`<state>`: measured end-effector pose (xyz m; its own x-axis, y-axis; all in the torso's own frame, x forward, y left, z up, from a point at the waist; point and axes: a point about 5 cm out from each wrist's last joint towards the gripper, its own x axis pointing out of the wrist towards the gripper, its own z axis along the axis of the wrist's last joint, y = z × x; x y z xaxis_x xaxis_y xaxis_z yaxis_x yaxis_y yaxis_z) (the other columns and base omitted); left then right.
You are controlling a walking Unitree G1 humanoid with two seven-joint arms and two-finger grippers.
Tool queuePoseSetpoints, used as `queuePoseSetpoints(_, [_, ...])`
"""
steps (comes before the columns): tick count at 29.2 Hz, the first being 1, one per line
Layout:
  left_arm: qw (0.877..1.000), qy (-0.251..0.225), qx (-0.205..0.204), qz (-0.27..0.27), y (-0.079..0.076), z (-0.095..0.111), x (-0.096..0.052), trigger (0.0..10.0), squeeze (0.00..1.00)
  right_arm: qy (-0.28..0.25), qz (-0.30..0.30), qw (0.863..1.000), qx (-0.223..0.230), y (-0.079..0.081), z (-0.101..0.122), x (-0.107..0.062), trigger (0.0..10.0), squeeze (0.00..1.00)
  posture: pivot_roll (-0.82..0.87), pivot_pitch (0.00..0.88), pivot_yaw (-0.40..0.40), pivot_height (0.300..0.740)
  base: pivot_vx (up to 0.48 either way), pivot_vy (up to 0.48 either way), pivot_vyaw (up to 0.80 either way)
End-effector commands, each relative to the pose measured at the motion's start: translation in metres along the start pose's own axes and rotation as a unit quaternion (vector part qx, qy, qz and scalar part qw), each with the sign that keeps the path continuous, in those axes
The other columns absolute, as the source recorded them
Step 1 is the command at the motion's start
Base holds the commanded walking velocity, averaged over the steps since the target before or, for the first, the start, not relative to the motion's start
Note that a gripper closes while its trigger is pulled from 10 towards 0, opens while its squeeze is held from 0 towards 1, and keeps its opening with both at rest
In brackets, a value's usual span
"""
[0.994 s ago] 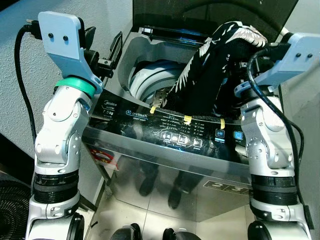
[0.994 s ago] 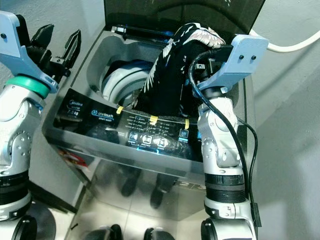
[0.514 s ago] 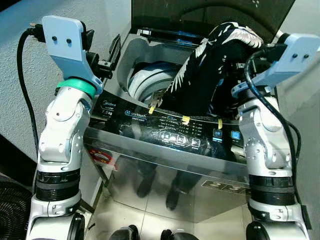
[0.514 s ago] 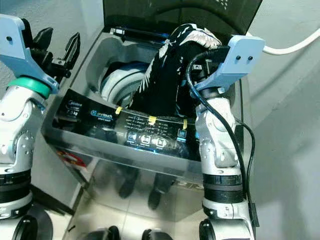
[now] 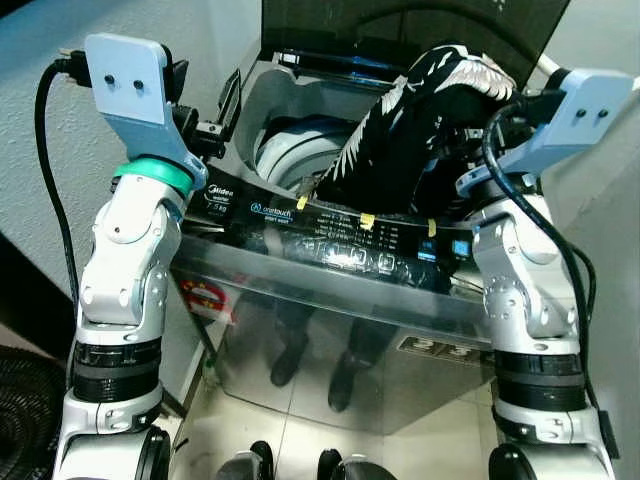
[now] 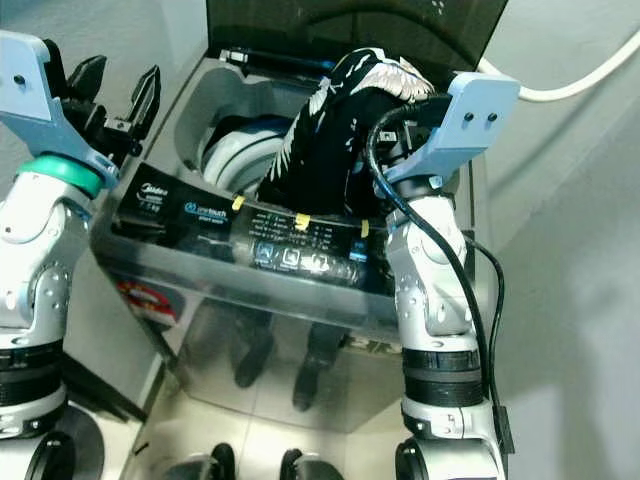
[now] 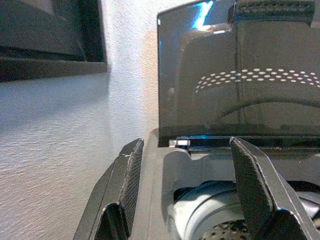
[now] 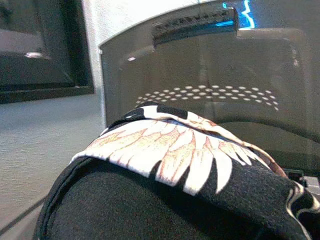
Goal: Clothes washing
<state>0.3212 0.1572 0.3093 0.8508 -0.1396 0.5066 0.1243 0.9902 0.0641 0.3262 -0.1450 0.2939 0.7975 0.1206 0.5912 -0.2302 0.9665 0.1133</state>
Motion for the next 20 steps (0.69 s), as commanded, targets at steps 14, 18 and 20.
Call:
queuePoseSetpoints(14, [1.0,0.007,0.0,0.001,-0.0023,-0.0047,-0.0006,10.0,0.0,0.006,0.009,1.0,-0.02,0.0017,0.0,0.0,10.0,0.0,0.01,0.058,-0.001,0.74,-0.248,0.0,0.0])
queuePoseSetpoints(18, [1.0,0.007,0.0,0.001,-0.0025,-0.0048,-0.0003,10.0,0.0,0.007,0.009,1.0,-0.022,0.0016,-0.0009,-0.0002,10.0,0.0,0.01,0.059,0.0,0.74,-0.25,0.0,0.0])
queuePoseSetpoints(20, [1.0,0.007,0.0,0.001,-0.0026,-0.0047,-0.0001,10.0,0.0,0.008,0.01,1.0,-0.023,0.0016,-0.0014,-0.0004,10.0,0.0,0.01,0.06,0.001,0.74,-0.247,0.0,0.0])
